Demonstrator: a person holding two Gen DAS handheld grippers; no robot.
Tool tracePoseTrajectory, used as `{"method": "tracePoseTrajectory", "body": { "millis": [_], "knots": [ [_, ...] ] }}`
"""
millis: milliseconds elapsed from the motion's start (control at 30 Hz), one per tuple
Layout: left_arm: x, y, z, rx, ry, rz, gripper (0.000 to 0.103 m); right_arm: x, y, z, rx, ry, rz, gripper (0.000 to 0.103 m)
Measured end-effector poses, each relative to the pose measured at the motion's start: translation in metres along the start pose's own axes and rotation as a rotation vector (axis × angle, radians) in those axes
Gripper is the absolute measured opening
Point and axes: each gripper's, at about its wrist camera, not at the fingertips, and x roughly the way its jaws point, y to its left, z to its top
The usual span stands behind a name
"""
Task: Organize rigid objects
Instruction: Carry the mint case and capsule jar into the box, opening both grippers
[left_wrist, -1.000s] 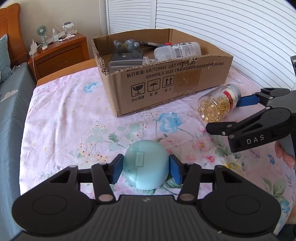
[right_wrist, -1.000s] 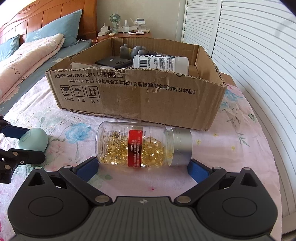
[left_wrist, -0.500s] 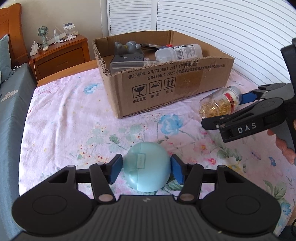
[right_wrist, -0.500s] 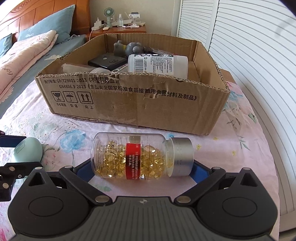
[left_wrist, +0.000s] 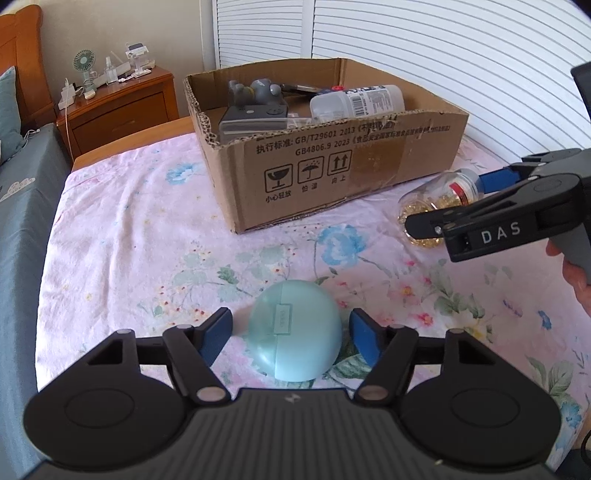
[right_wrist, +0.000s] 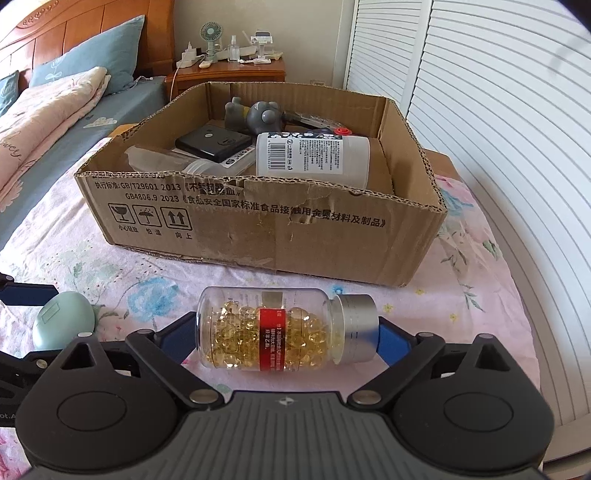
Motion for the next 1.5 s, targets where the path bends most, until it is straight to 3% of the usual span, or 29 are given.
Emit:
{"method": "tracePoseTrajectory", "body": {
  "millis": [133,200,300,733,1100,1500],
  "knots": [
    [0.001,-0.001,0.002,-0.001,0.002,0.009,0.067,0.002,-0.001,0.0,0.006,0.012,-0.007,0.096],
    [-0.001,-0.002,0.003,0.0,0.005,0.006,0.055,0.002,-0.002,0.0,0.007,0.015,-0.003,0.096],
    [-0.002,-0.003,0.004,0.002,0.014,0.008,0.052,0.001,-0.002,-0.001,0.004,0.022,-0.002,0.096],
    [-0.008,-0.001,0.013,0.039,0.06,-0.009,0.052,-0.011,-0.01,-0.002,-0.057,0.067,0.066,0.096],
    [-0.03,-0.006,0.037,0.109,0.046,-0.054,0.052,-0.028,-0.01,-0.001,-0.156,0.117,0.13,0.096],
    [-0.038,-0.011,0.088,0.161,-0.022,-0.093,0.052,-0.067,-0.01,0.028,-0.23,0.049,0.163,0.096]
  ]
}}
